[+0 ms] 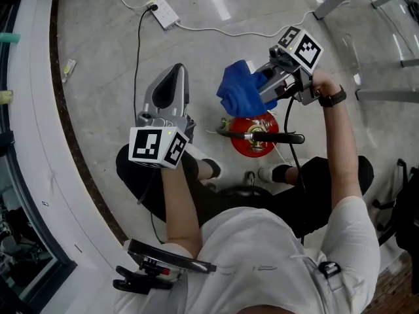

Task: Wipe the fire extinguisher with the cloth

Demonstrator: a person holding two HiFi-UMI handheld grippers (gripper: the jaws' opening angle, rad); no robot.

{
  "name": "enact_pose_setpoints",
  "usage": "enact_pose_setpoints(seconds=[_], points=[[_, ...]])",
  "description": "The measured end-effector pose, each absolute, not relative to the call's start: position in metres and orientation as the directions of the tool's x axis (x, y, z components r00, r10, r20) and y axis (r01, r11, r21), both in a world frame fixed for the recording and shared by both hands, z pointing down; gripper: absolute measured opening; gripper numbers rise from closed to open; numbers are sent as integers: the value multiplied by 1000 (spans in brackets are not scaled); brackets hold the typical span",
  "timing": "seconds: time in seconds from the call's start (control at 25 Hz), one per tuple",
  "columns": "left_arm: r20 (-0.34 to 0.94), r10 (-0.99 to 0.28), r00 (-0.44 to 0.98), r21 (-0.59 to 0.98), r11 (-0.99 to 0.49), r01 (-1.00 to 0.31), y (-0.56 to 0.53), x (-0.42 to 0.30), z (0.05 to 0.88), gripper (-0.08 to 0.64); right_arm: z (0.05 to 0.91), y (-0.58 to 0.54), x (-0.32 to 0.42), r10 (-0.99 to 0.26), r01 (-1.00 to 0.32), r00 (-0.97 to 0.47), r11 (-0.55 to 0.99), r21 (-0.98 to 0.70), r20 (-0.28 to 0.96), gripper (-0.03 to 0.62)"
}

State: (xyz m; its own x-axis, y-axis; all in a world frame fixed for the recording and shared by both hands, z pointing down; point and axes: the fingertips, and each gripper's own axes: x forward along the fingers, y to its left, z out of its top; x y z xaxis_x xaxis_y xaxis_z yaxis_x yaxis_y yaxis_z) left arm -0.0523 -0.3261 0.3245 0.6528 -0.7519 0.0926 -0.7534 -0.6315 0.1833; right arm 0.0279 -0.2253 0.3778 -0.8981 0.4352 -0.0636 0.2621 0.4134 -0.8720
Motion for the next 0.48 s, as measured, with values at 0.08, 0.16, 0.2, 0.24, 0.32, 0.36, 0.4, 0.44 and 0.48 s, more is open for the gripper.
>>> enact_pose_setpoints(seconds=[0.08,0.16,0.2,0.24,0.32,0.36,0.4,0.44,0.48], points=[[93,-757,647,184,-626,-758,-326,-55,327,0,390,-206,14,548,215,-836,383,-898,34,103],[78,-758,648,184,-628,-756,-326,-58,330,0,413,-197,6,615,155,-783,339,-928,94,103],[71,-758,648,184,-629,-756,-326,-60,331,0,423,-197,3,626,145,-776,298,-943,79,102],[71,-760,646,186,-626,-757,-326,-62,332,0,431,-201,2,621,141,-783,243,-960,42,102],[90,-769,633,191,-610,-769,-327,-66,331,0,460,-213,3,591,101,-806,147,-984,5,101],[100,-773,626,194,-602,-775,-327,-68,332,0,487,-218,7,590,46,-806,136,-990,43,101],[107,-777,621,196,-595,-779,-328,-70,334,0,523,-220,13,604,-30,-789,142,-989,111,101],[112,-779,617,199,-591,-782,-329,-72,337,0,564,-219,21,623,-115,-760,152,-982,185,101],[117,-782,613,201,-586,-785,-329,-74,340,0,607,-216,27,633,-195,-734,152,-969,246,101]])
